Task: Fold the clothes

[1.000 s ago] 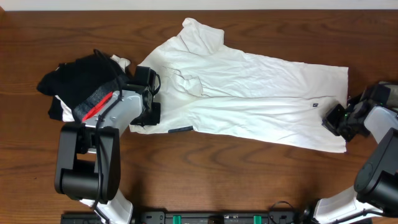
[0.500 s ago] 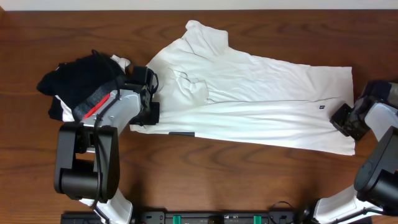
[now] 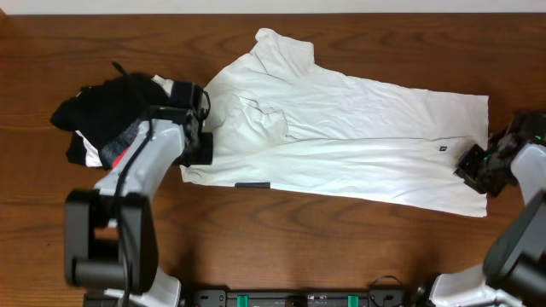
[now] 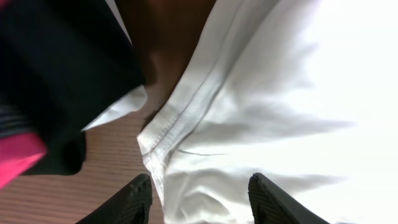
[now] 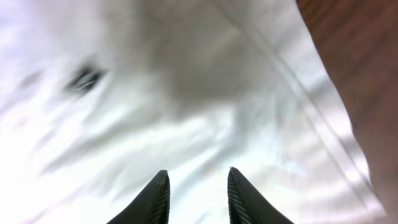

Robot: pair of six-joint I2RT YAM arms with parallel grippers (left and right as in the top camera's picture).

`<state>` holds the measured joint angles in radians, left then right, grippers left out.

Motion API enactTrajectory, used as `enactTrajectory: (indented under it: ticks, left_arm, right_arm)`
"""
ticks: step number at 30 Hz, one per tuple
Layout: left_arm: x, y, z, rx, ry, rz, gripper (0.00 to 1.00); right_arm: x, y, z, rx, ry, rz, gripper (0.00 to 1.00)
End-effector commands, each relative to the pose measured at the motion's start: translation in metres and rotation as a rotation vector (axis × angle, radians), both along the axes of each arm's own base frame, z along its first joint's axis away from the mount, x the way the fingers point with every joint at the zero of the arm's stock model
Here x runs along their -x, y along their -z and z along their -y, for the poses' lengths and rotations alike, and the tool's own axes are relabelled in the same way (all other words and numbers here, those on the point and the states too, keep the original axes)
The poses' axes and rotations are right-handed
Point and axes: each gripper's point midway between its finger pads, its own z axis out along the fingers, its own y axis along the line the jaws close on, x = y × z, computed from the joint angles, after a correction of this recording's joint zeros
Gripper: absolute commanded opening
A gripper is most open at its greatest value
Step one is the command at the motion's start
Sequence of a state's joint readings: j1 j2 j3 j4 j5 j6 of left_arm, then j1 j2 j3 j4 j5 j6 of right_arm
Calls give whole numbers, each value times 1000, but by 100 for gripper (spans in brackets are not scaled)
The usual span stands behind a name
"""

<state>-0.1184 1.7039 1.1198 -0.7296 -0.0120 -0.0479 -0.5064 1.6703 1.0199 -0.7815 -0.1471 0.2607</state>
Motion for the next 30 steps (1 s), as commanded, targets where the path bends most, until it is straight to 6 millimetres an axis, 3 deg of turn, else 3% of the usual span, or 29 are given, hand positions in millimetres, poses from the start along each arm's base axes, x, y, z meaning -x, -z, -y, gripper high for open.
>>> enactTrajectory:
  ticks: [1, 4, 9, 16, 20, 24, 27, 30]
  left_arm:
    - [-10, -25, 9, 61, 17, 71, 53]
    - [-10, -23, 9, 60, 17, 67, 53]
    - [-12, -23, 9, 60, 17, 74, 53]
    - [-12, -23, 9, 59, 16, 73, 53]
    - [-12, -23, 9, 59, 17, 73, 53]
    - [-12, -23, 9, 59, 17, 73, 53]
    - [-12, -23, 9, 59, 17, 74, 54]
    - [-12, -23, 9, 59, 17, 73, 54]
  right_arm:
    - [1, -31, -6, -14, 4, 62, 28]
    - [15, -30, -13, -38, 17, 11, 24]
    - [47, 4, -7, 12, 123, -126, 11]
    - [49, 39, 3, 62, 214, -66, 5]
    - [87, 54, 29, 222, 340, -175, 1]
    - [131, 48, 62, 419, 405, -320, 1]
    - [121, 51, 64, 378, 422, -261, 4]
    - [98, 52, 58, 315, 318, -179, 12]
